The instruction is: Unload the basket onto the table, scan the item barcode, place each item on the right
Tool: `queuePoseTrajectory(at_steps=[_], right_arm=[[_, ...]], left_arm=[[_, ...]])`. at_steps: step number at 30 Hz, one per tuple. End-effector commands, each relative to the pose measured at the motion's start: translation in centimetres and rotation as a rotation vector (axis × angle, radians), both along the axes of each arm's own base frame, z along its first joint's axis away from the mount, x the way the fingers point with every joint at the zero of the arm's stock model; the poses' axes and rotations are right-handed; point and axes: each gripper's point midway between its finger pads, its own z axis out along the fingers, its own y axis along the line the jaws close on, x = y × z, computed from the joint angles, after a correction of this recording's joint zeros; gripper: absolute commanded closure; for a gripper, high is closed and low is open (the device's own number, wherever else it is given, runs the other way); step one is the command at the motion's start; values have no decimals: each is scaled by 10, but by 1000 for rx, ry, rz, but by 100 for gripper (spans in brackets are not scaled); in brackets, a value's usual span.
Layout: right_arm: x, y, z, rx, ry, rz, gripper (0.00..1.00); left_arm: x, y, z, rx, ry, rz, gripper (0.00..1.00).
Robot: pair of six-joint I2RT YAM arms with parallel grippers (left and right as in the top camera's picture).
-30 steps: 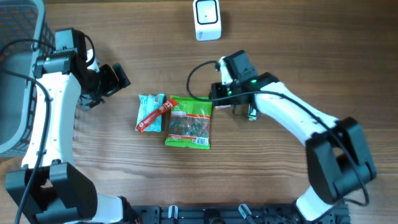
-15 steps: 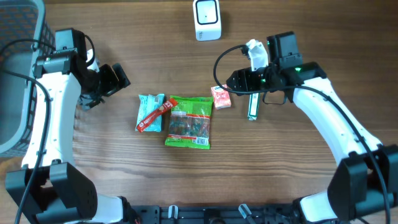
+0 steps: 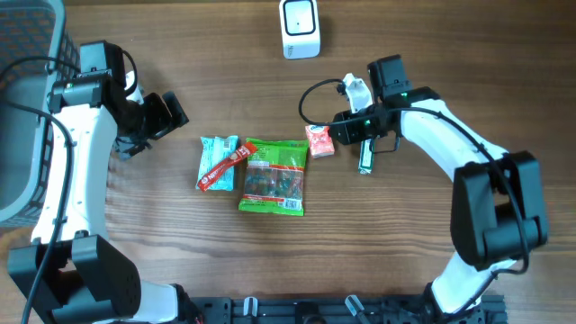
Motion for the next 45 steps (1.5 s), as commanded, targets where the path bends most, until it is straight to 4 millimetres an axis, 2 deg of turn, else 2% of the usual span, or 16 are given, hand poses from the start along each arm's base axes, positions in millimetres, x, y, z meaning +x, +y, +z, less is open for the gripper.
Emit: queuePoseTrajectory(at_steps=[1,9,13,16,19,20,22,25,27,29,33,36,38,40,42,45], right_arm=[[-8,6,-19,35,59,6,64],[-11,9,-30,54,67,4,65],[-13,8,-45,52,96,-17,66],[-14,7,-50,48,103,-19,86],[-6,6,-35,62,78,-44,86],[-2,4,-26,67,62,-51,86],[7,-3,7,82,16,-69,96],[18,-17,76,111,-107,-140,96],[15,-25,107,90,-184,-163,96],[11,-43,134,10,-263,-228,96],[8,-68,179,-75,-350,-338,96],[9,-86,226,-157,-376,-401,96],[14,-98,267,-202,-402,-458,96],[21,-102,308,-228,-447,-483,96],[34,-99,336,-264,-502,-502,96],[58,-85,352,-352,-594,-485,96]], left_arm=[[-1,2,3,5,-9,12,0],[-1,2,3,5,-9,12,0],[-1,2,3,5,-9,12,0],[-1,2,3,5,-9,12,0],[-1,2,3,5,-9,12,0],[-1,2,3,5,-9,12,0],[-1,2,3,5,-9,12,0],[-1,2,3,5,-9,12,0],[-1,2,3,5,-9,12,0],[-1,2,3,5,-9,12,0],[-1,2,3,5,-9,12,0],[-1,2,3,5,-9,12,0],[-1,2,3,5,-9,12,0],[-1,2,3,5,-9,12,0],[-1,2,3,5,-9,12,0],[-1,2,3,5,-9,12,0]])
